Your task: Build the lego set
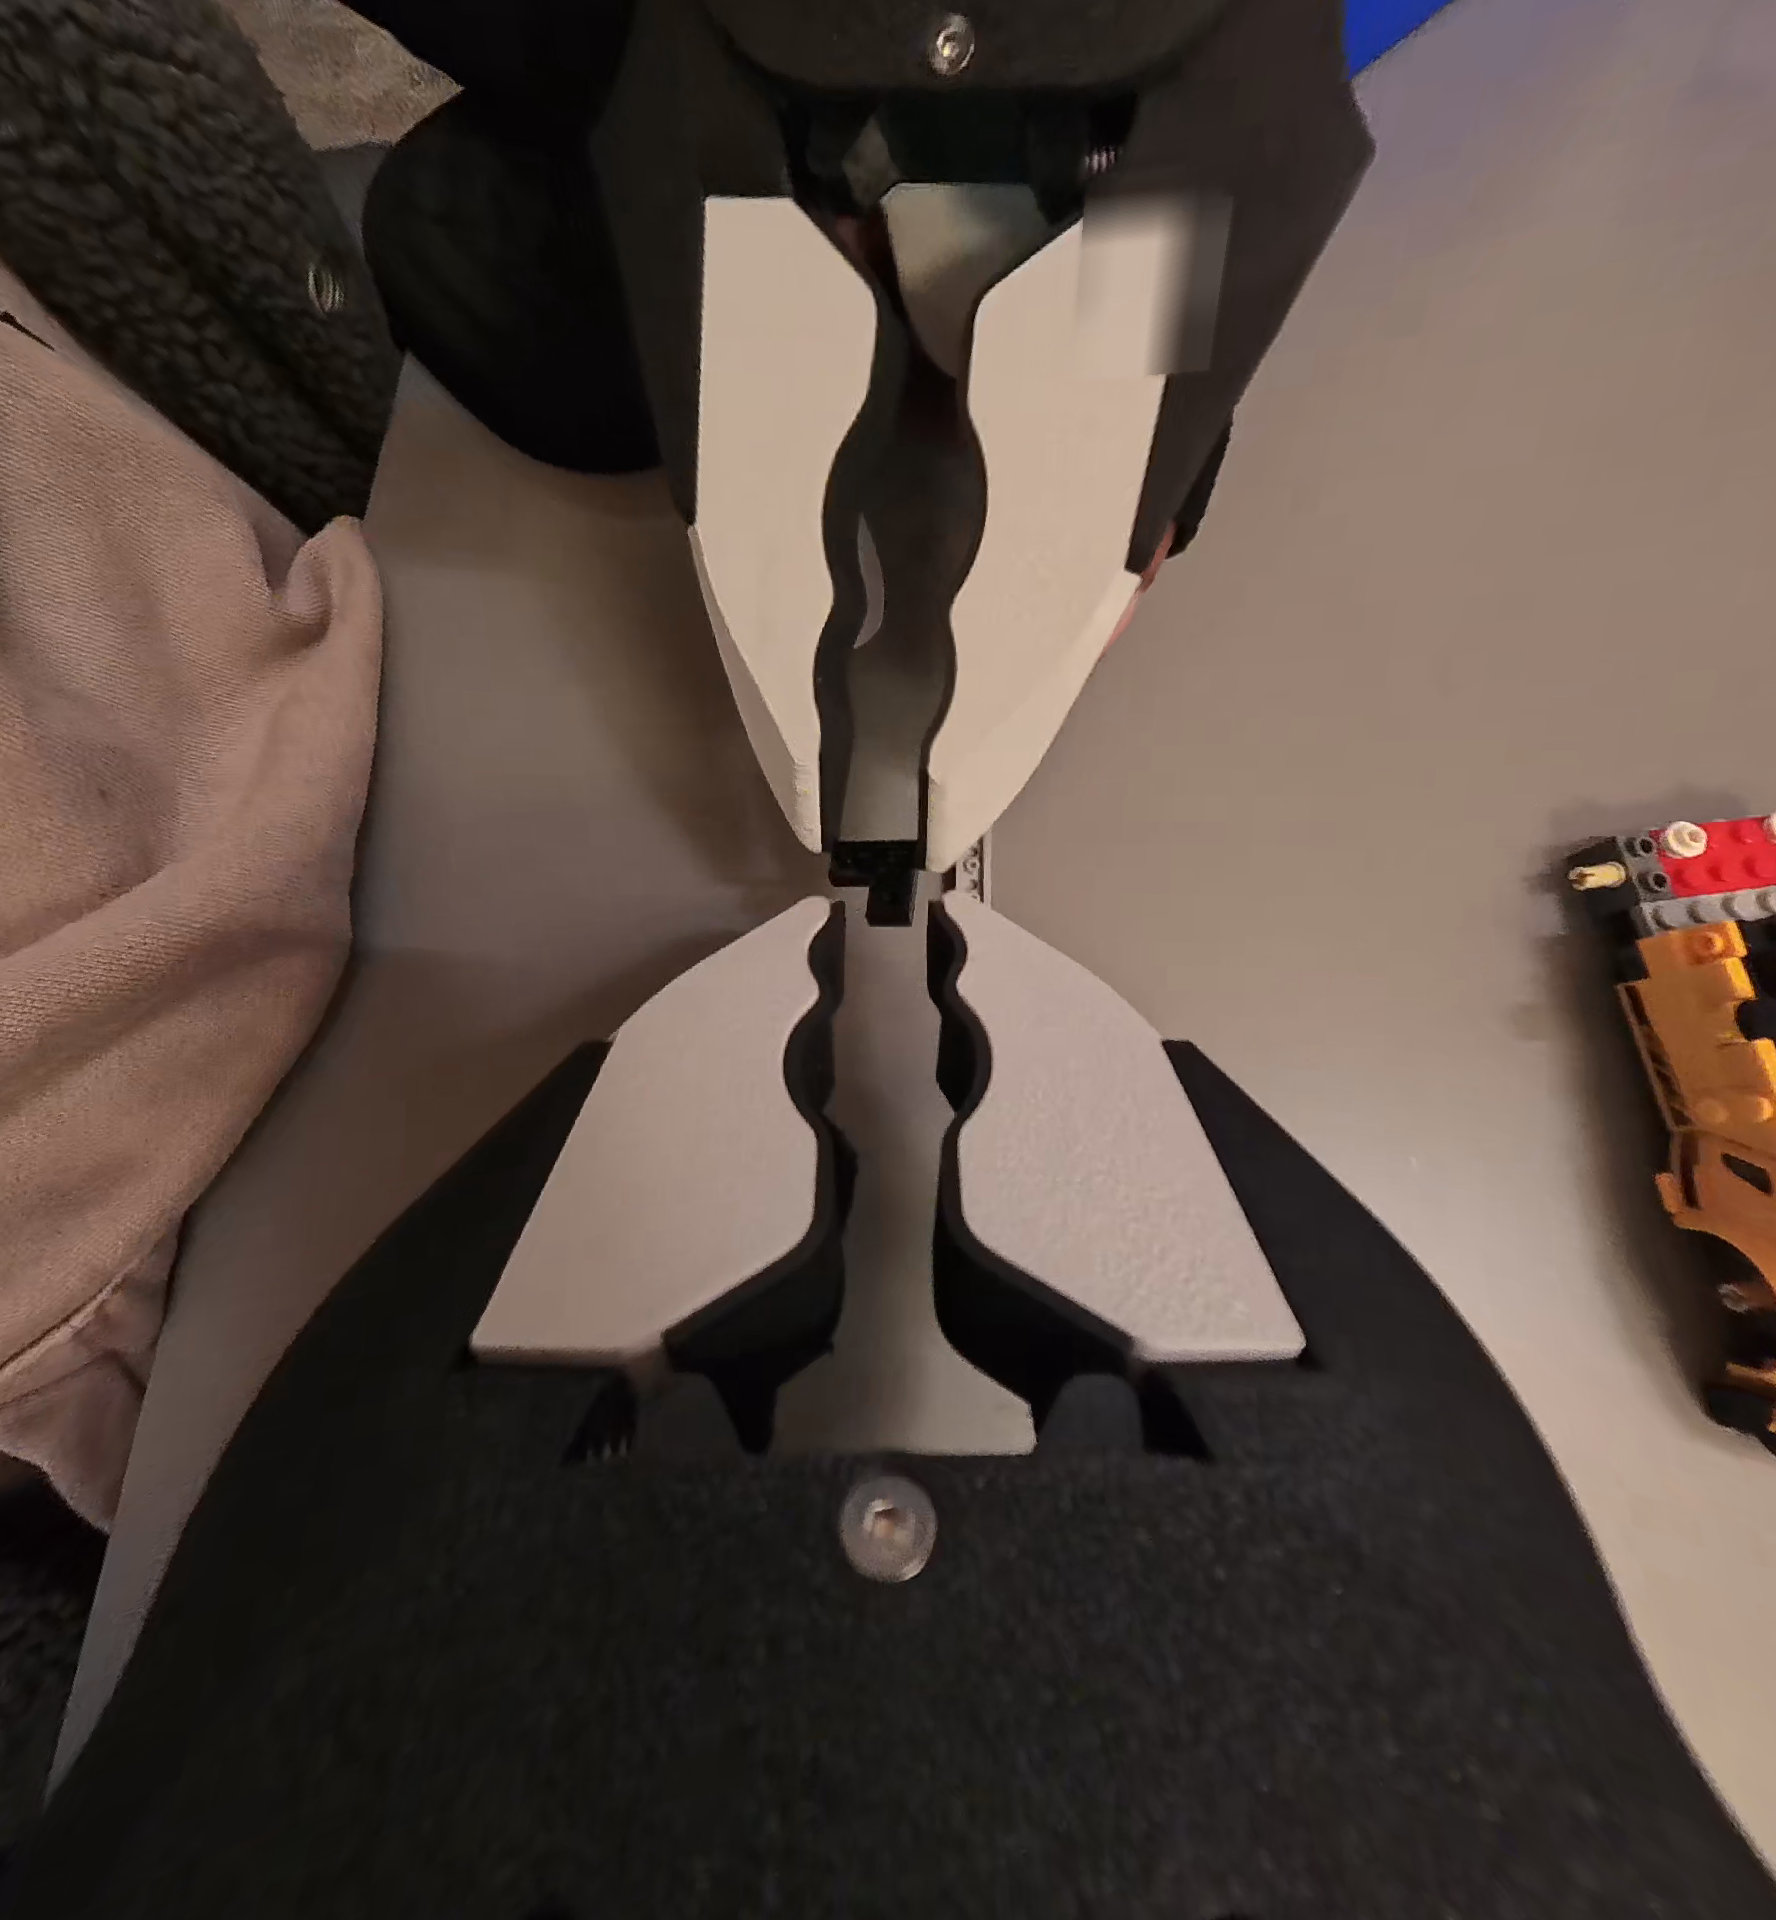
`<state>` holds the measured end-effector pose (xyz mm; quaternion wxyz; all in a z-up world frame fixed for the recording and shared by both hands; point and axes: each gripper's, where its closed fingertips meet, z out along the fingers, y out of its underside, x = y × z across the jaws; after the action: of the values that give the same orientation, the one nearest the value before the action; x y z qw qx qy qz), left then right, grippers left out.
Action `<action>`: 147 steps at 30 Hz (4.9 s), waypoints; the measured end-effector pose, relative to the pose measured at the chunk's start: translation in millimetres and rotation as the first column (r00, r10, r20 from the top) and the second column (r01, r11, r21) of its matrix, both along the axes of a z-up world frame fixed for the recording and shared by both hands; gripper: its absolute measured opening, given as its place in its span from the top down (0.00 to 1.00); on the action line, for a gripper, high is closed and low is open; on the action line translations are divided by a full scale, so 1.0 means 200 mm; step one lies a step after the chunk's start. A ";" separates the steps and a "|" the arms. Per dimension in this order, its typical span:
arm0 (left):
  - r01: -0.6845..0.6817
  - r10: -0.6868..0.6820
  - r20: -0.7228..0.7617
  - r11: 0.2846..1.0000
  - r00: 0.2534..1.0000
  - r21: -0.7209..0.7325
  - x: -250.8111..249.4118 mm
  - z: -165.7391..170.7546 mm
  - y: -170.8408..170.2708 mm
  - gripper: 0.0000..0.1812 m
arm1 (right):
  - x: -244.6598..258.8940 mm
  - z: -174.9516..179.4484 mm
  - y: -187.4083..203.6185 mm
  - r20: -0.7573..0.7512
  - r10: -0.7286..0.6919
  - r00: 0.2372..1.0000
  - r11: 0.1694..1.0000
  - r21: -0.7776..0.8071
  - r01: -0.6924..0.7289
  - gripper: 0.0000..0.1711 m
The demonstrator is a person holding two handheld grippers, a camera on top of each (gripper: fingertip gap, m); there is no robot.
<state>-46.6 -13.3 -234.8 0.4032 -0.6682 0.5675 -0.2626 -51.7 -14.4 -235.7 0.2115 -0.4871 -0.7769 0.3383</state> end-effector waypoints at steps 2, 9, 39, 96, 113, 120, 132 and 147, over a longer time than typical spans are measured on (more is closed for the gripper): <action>0.014 -0.014 -0.004 1.000 1.000 0.001 0.01 0.00 0.00 0.91 | 0.01 0.00 -0.01 -0.014 -0.005 1.000 1.000 -0.003 0.005 0.92; 0.005 -0.004 0.027 0.999 1.000 -0.041 0.04 0.01 0.01 0.91 | 0.03 0.00 0.02 -0.051 -0.091 0.995 0.995 0.036 0.093 0.95; -0.220 0.220 -0.031 0.975 0.975 -0.016 -0.03 -0.04 0.06 0.94 | -0.01 -0.01 0.06 -0.127 -0.378 0.917 0.916 0.092 0.390 0.95; -0.256 0.247 -0.117 0.964 0.962 -0.068 -0.12 -0.12 0.01 0.91 | -0.01 -0.16 0.10 0.100 -0.106 0.989 0.979 0.186 0.086 0.93; -0.184 0.182 -0.103 0.983 0.978 -0.010 0.00 -0.08 0.05 0.91 | -0.01 -0.08 0.08 0.008 -0.094 0.995 0.991 0.094 0.093 0.96; -0.331 0.328 -0.061 0.943 0.943 -0.037 -0.04 -0.04 0.10 0.92 | -0.02 -0.06 0.17 0.002 -0.459 0.889 0.889 -0.005 0.459 0.96; -0.386 0.385 -0.058 0.922 0.921 -0.006 -0.03 -0.02 0.10 0.94 | -0.01 -0.04 0.15 0.029 -0.628 0.778 0.770 -0.120 0.626 0.96; -0.231 0.229 -0.092 0.973 0.969 -0.006 -0.04 -0.06 0.02 0.95 | 0.03 -0.01 0.07 -0.053 -0.371 0.927 0.928 0.015 0.372 0.93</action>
<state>-54.9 -8.6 -246.9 0.3993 -0.7439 0.5018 -0.1881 -45.0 0.3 -237.1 0.2967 -0.6140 -0.6696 0.2943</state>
